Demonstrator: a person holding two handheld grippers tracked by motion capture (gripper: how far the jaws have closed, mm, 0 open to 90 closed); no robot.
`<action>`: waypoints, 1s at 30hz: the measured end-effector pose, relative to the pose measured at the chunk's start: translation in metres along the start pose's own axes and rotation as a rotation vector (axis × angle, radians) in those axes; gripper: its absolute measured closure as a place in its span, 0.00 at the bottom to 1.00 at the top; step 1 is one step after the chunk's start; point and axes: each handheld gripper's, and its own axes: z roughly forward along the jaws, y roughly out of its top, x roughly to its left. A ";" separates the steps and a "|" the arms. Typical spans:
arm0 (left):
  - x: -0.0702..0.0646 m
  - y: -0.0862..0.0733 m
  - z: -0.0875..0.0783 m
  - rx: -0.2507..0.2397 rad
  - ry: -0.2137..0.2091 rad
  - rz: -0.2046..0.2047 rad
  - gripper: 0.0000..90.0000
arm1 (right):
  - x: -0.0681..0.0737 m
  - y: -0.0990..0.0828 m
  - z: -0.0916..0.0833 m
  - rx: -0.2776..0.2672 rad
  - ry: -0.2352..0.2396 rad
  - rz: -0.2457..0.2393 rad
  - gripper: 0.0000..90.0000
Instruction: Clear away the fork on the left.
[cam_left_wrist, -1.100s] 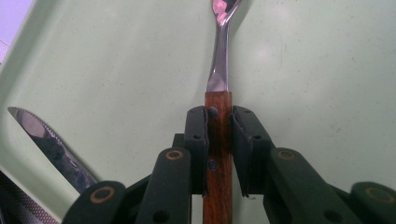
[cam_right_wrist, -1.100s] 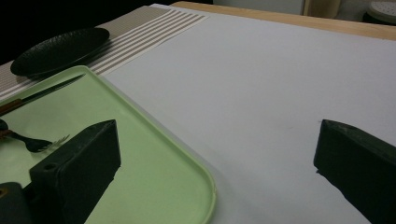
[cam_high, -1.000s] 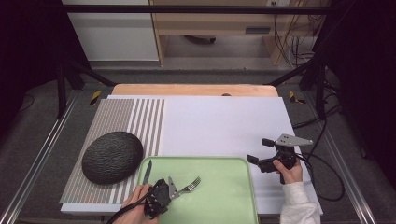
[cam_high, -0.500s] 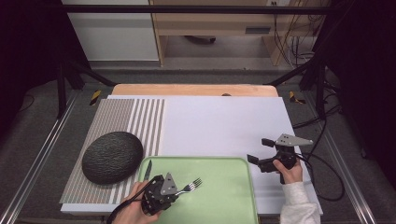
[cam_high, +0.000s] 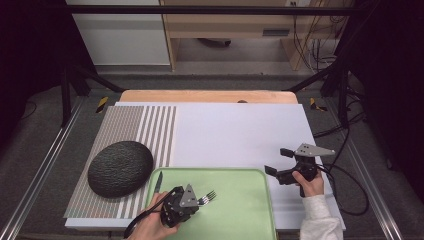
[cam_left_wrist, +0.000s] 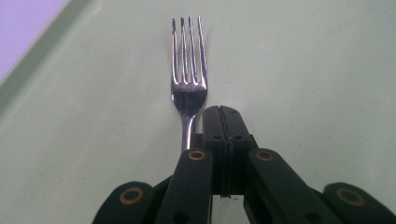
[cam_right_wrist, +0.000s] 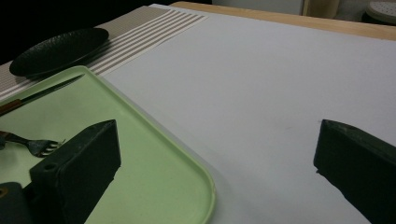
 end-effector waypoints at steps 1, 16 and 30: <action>0.000 0.000 0.001 0.001 0.001 0.004 1.00 | 0.000 0.000 0.000 0.000 0.001 0.000 0.01; 0.005 -0.003 0.006 0.002 0.011 0.018 1.00 | 0.000 0.000 0.000 -0.002 0.001 0.002 0.01; 0.012 -0.007 0.005 -0.003 0.033 0.010 1.00 | 0.000 0.000 0.000 0.002 0.001 0.000 0.01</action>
